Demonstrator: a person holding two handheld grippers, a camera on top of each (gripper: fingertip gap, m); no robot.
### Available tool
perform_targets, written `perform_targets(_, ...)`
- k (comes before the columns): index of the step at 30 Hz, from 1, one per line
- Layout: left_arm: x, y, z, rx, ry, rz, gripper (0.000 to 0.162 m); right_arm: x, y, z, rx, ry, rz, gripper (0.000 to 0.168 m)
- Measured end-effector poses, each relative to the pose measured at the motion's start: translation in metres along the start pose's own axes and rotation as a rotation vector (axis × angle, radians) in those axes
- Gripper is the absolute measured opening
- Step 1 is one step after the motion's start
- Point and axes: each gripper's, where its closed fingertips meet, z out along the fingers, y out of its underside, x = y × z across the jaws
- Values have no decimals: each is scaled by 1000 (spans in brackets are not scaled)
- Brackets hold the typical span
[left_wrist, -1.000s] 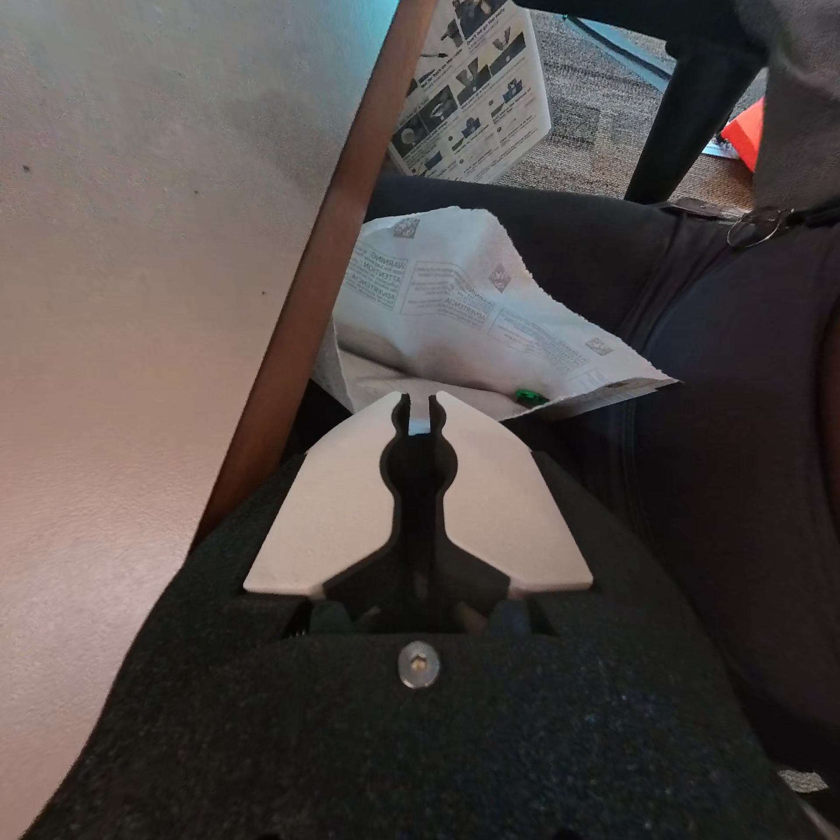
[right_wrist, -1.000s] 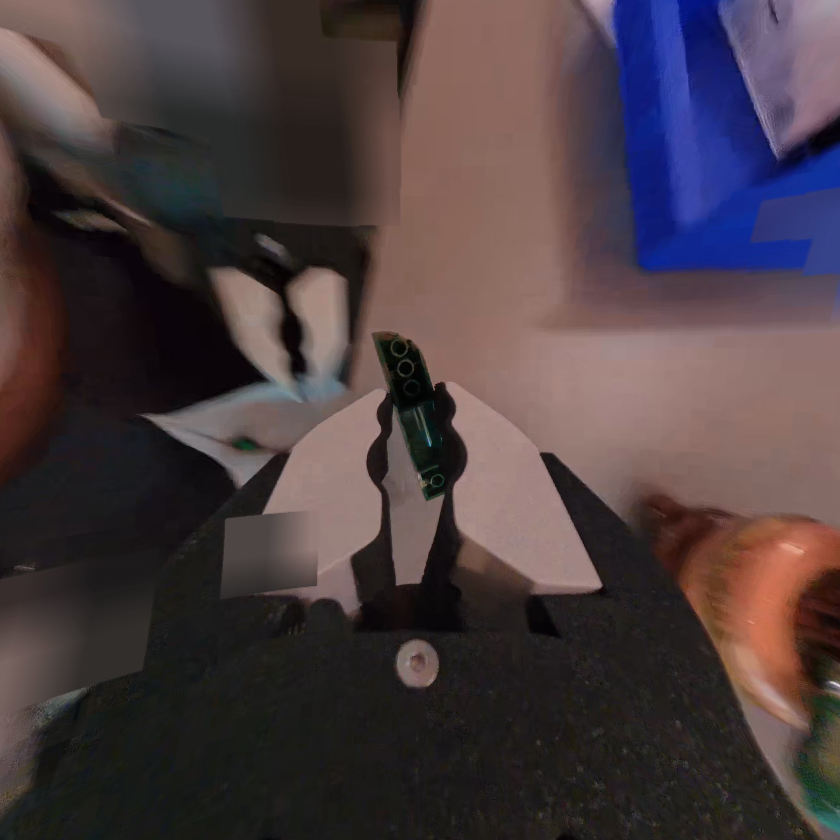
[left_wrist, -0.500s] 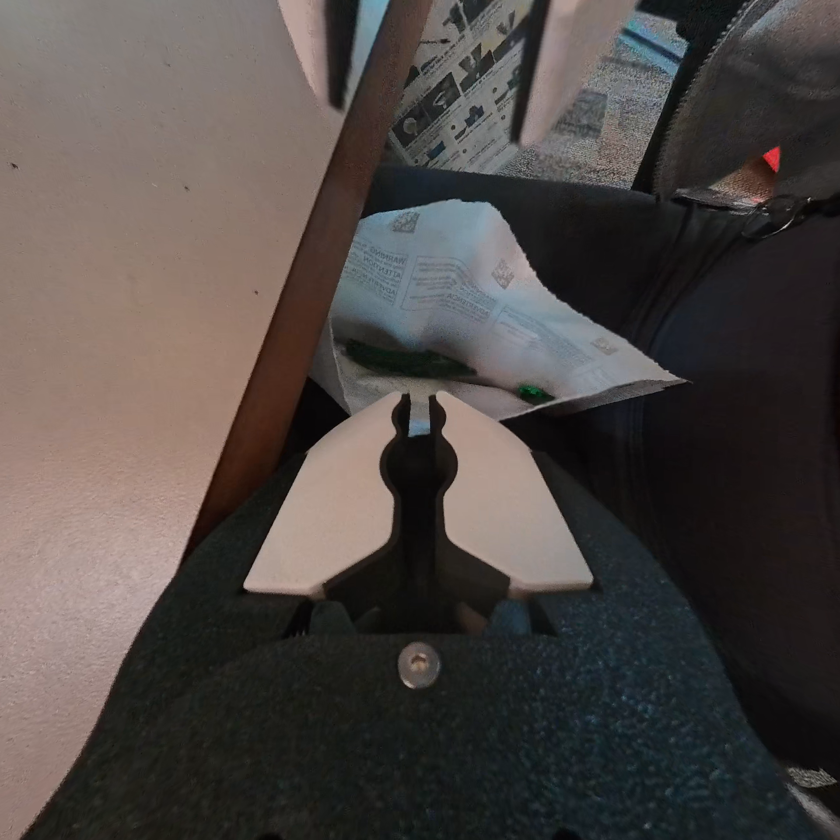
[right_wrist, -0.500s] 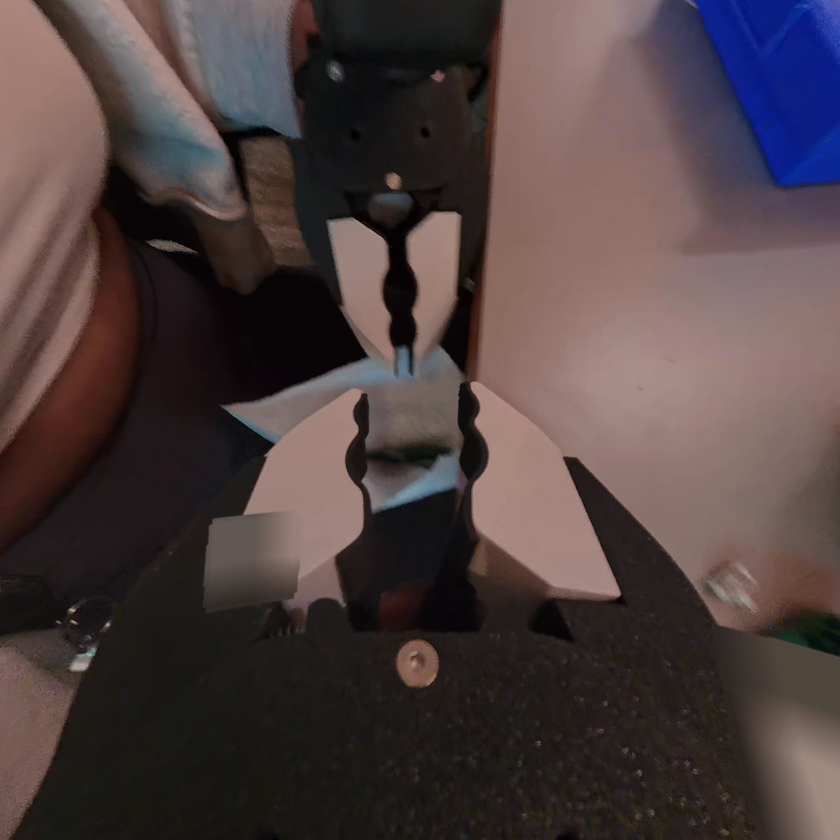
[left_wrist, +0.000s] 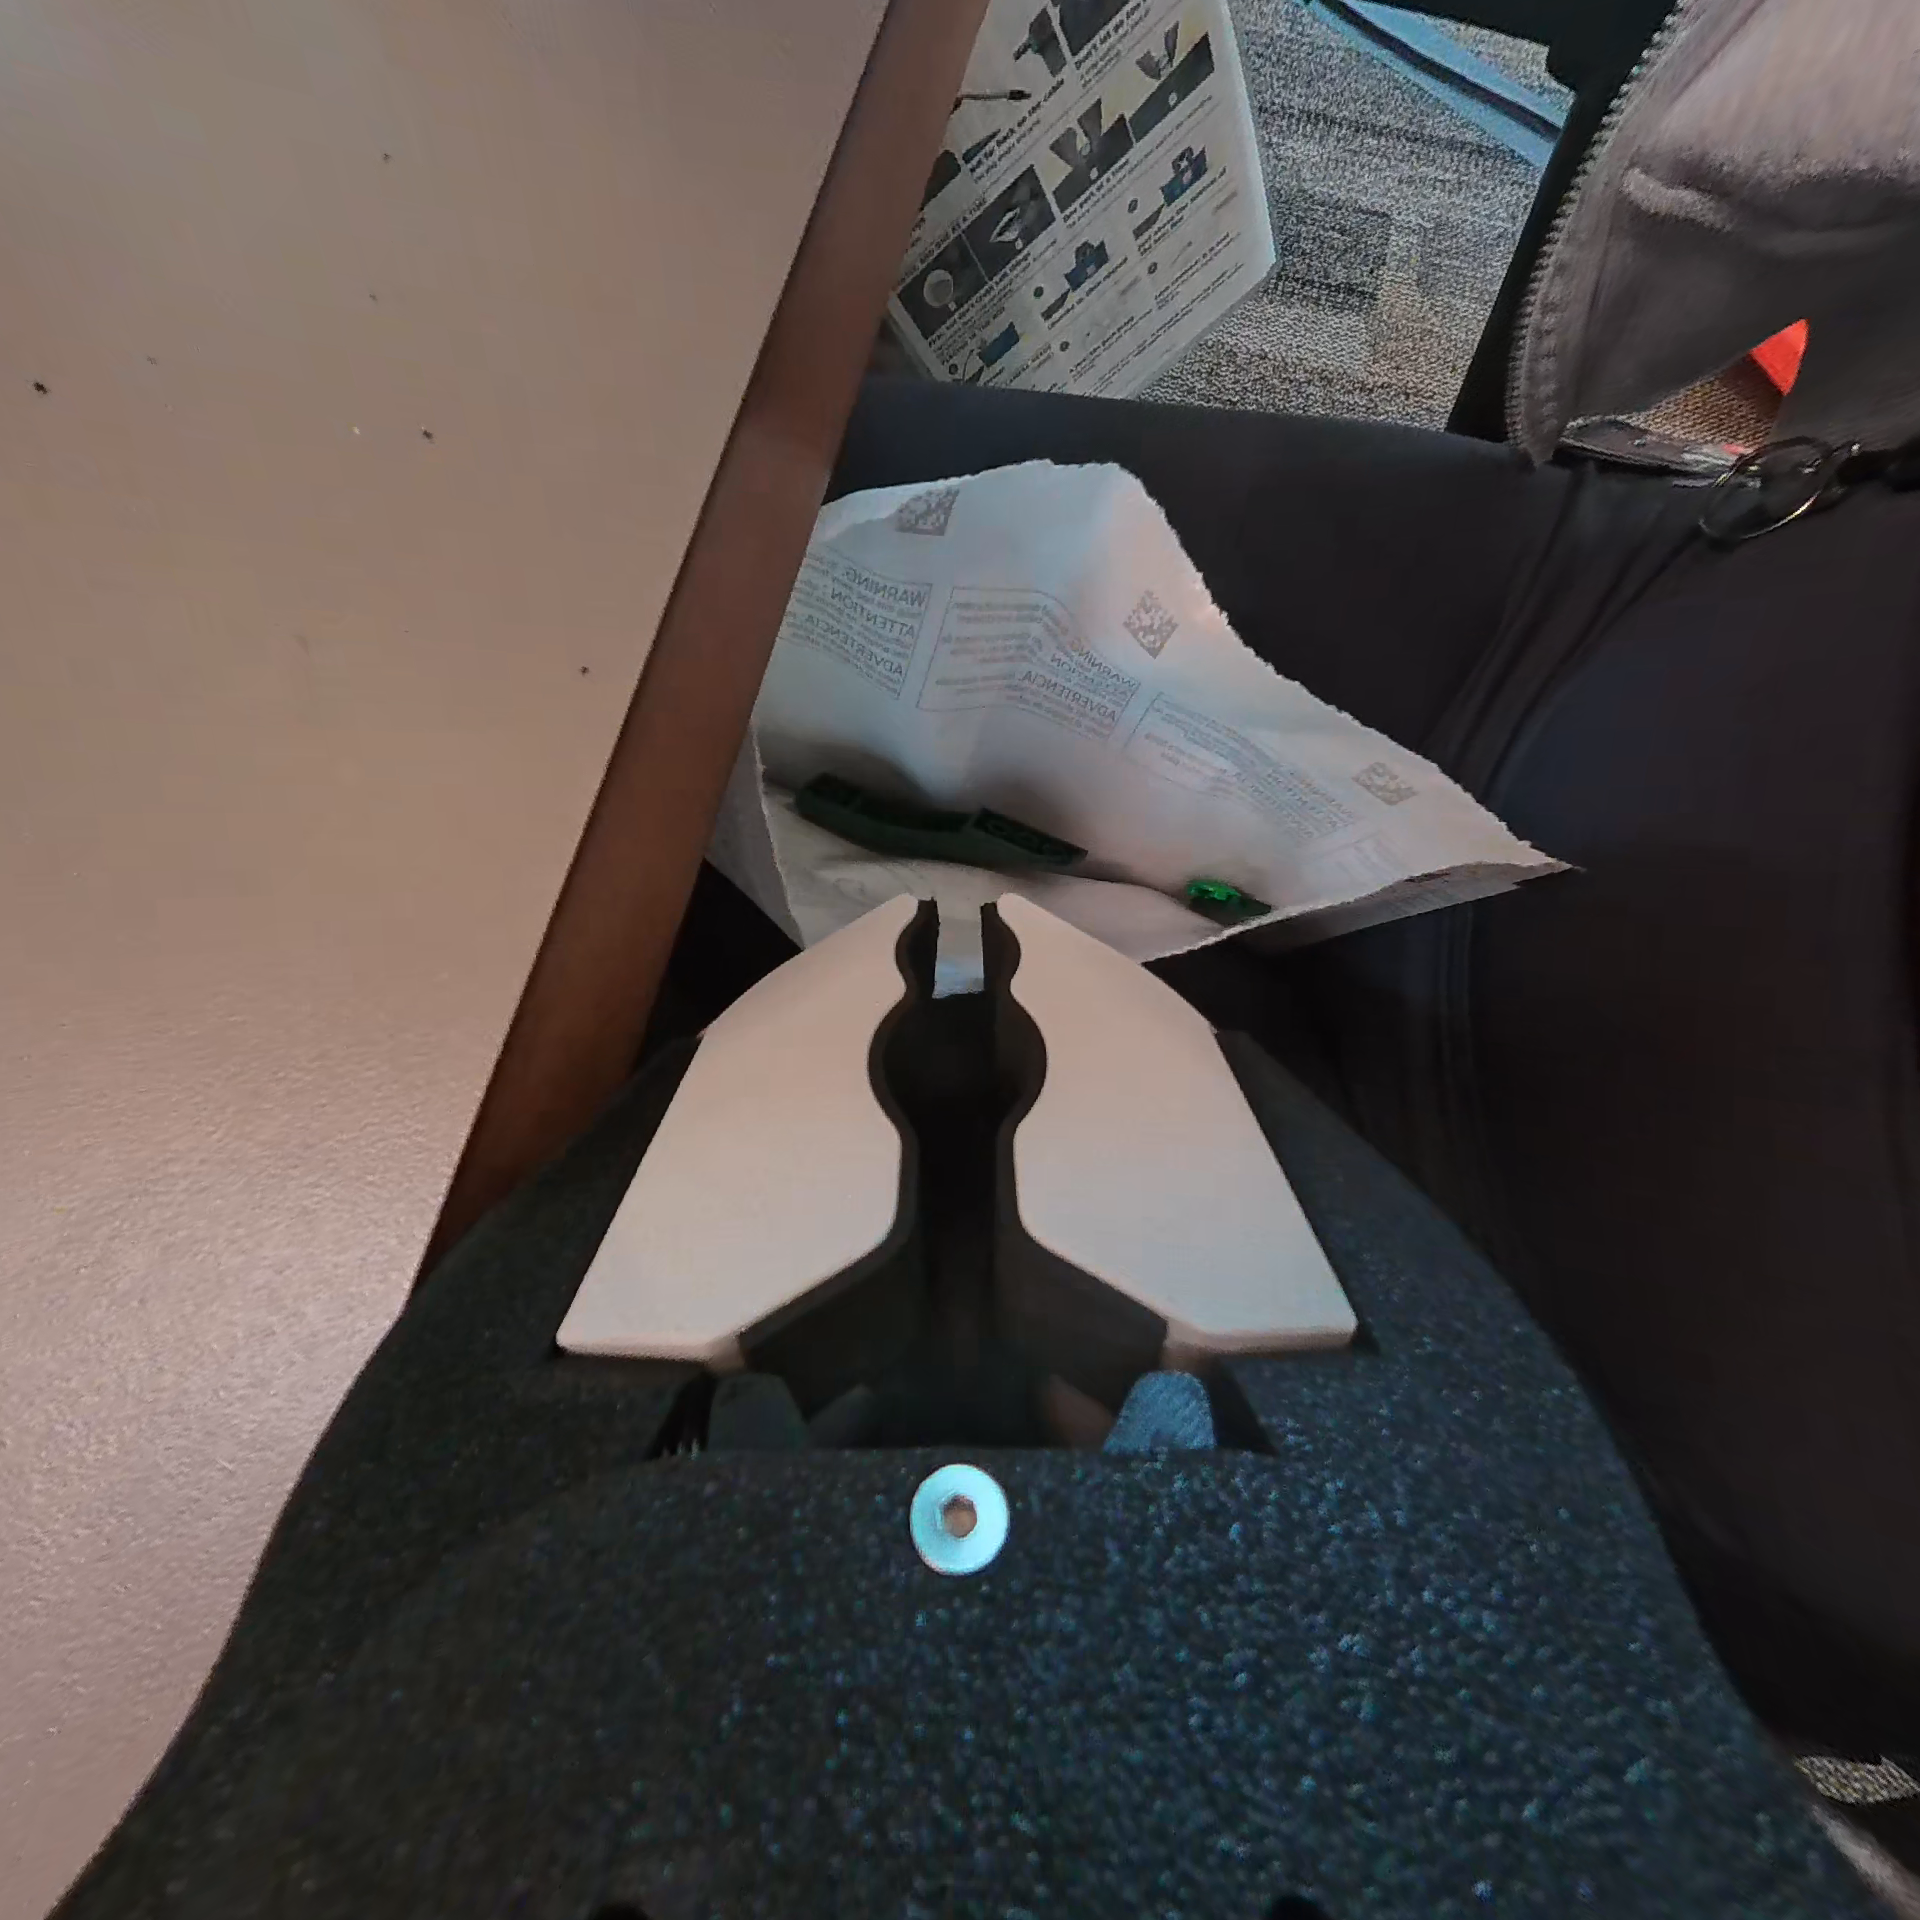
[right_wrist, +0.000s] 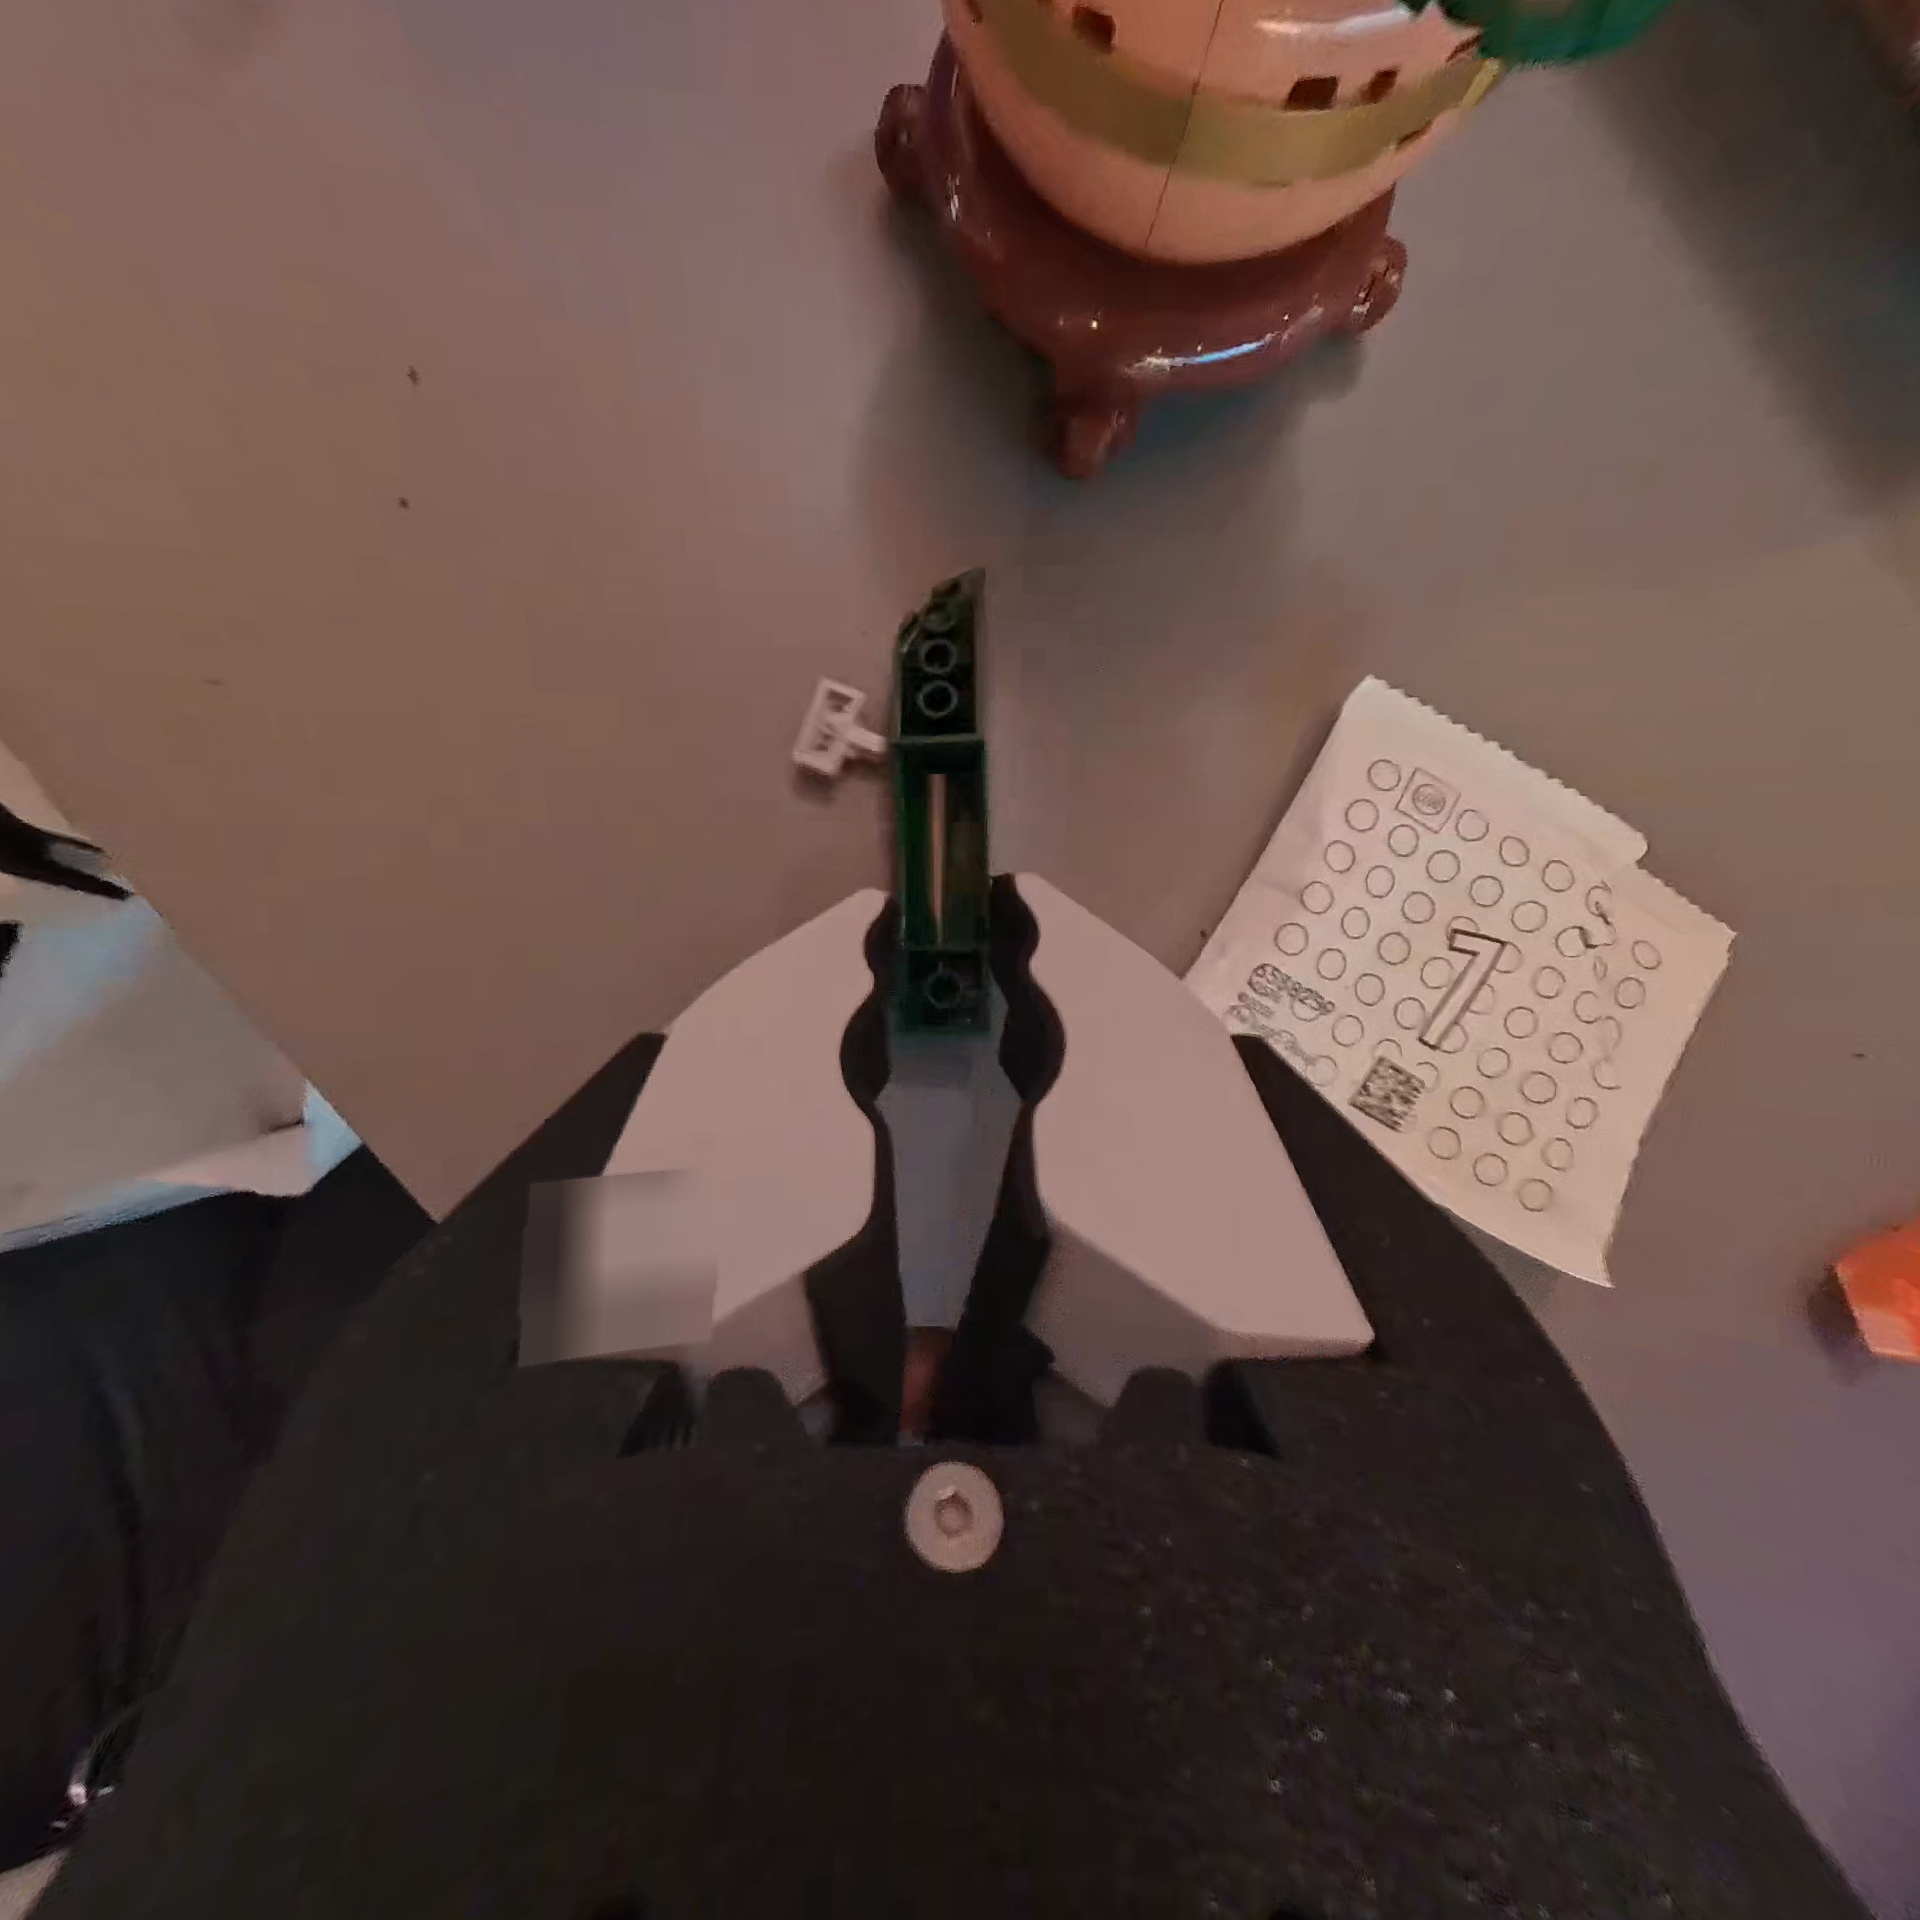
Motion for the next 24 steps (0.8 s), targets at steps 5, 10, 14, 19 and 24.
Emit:
perform_targets(5, -1, 0, 0, 6, 1, -5, 8, -56, -7, -35, 85, -201, -152, 16)
perform_targets(10, 0, -1, 0, 4, -2, -2, 8, -138, 31, -39, -112, -438, -289, 17)
perform_targets(14, -1, -1, 0, 4, -6, -4, 8, -161, 41, -11, -209, -445, -224, 19)
perform_targets(19, -3, -1, 0, 7, -18, -5, 8, -167, 43, 1, -220, -426, -158, 45)
perform_targets(24, -2, -1, -1, 8, -14, -3, 8, -116, -5, -23, 74, -221, -201, 31)
